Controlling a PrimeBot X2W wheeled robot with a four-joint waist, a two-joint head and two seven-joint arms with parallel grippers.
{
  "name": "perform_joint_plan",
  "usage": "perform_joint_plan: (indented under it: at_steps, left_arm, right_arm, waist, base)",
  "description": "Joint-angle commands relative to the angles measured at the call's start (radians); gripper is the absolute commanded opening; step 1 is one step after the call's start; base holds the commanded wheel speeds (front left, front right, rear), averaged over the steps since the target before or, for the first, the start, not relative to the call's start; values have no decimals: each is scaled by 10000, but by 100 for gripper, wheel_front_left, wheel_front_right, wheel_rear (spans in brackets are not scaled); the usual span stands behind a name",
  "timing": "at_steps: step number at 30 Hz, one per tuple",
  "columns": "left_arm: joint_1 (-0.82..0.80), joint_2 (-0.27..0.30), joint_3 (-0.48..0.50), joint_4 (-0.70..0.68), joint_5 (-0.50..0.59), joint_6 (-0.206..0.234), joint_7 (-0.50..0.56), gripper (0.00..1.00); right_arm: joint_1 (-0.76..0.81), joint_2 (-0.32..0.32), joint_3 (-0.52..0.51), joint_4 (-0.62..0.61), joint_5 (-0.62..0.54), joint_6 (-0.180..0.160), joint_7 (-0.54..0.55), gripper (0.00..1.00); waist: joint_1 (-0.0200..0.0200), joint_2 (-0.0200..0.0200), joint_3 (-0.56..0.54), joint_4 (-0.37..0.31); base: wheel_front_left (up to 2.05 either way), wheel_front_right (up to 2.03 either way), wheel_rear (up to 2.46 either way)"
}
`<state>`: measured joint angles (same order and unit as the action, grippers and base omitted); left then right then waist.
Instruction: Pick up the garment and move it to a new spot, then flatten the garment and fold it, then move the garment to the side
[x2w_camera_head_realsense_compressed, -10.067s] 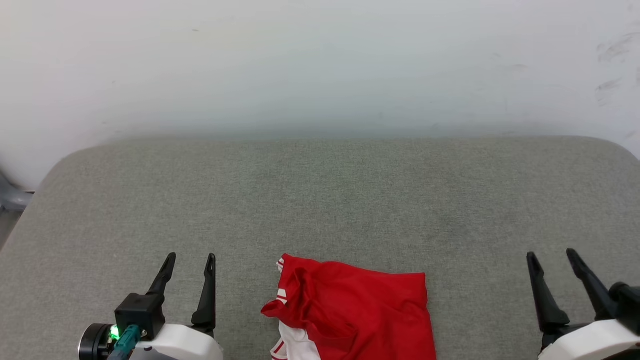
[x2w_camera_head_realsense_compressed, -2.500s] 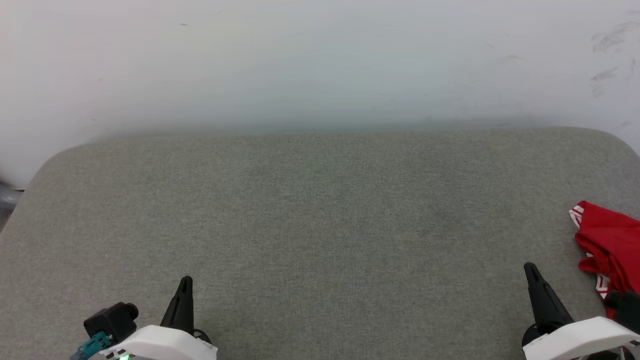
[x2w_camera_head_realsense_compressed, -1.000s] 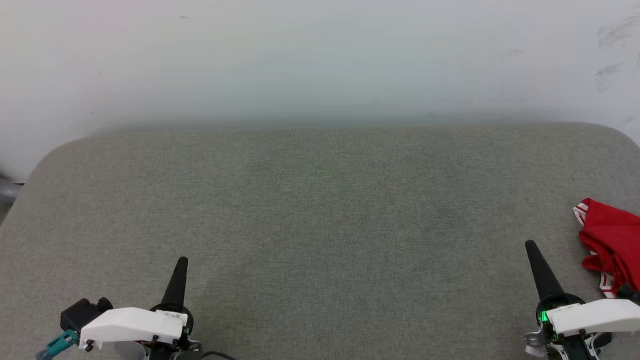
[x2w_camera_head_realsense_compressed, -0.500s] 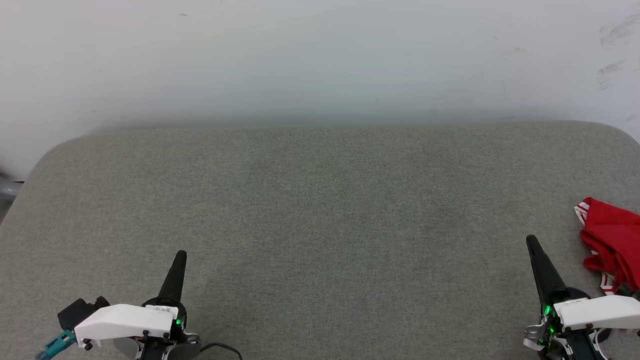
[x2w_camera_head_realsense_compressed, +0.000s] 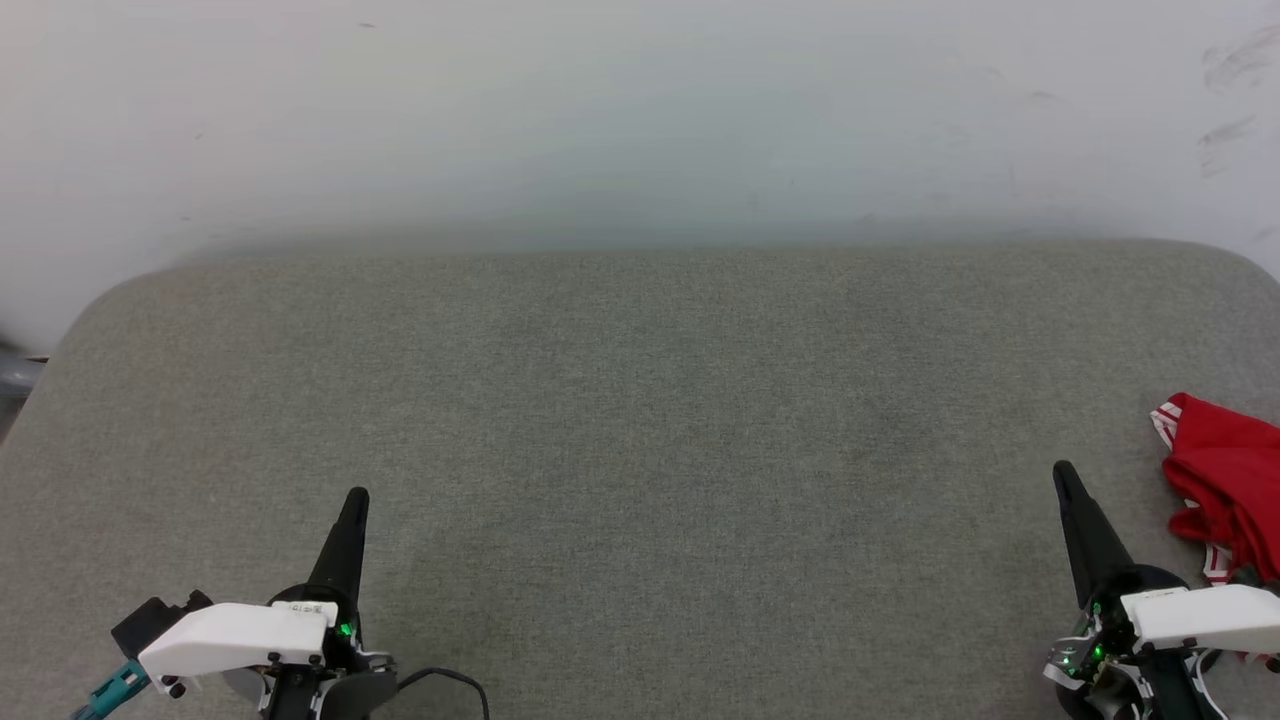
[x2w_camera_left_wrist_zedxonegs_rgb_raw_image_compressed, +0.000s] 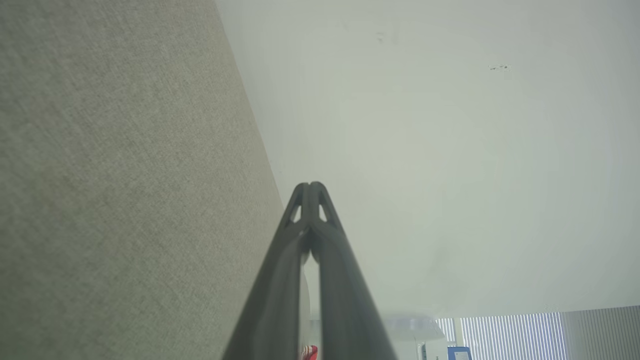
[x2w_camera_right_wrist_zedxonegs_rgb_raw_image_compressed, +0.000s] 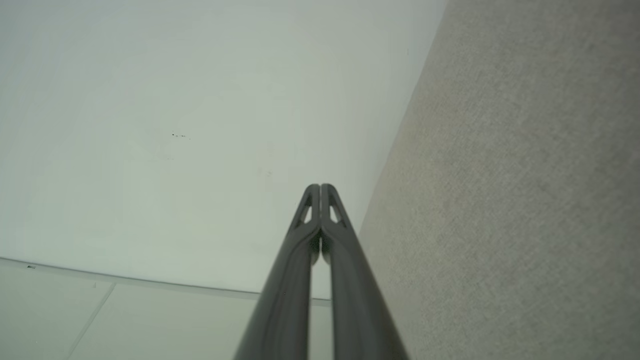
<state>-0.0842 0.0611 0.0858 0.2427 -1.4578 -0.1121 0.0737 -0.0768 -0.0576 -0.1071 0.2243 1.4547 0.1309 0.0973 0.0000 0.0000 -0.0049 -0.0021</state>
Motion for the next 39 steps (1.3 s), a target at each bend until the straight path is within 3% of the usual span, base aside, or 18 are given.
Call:
perform_joint_plan:
  at_steps: [1, 21, 39]
  left_arm:
    - [-172, -8, 73, -17, -221, -57, 83, 0]
    - [-300, -125, 323, 37, -1581, -215, 446, 0]
    - [-289, -124, 312, 32, -1551, -218, 437, 0]
  right_arm:
    - [-189, 41, -26, 5, 245, -2, 34, 0]
    - [-399, 100, -83, 231, 1610, -3, 180, 0]
    - [-379, 96, -79, 225, 1596, -3, 178, 0]
  waist:
    - [0, 0, 7, 2]
    - [0, 0, 78, 20]
    - [0, 0, 80, 21]
  base:
    - [0, 0, 0]
    - [0, 0, 0]
    - [0, 0, 0]
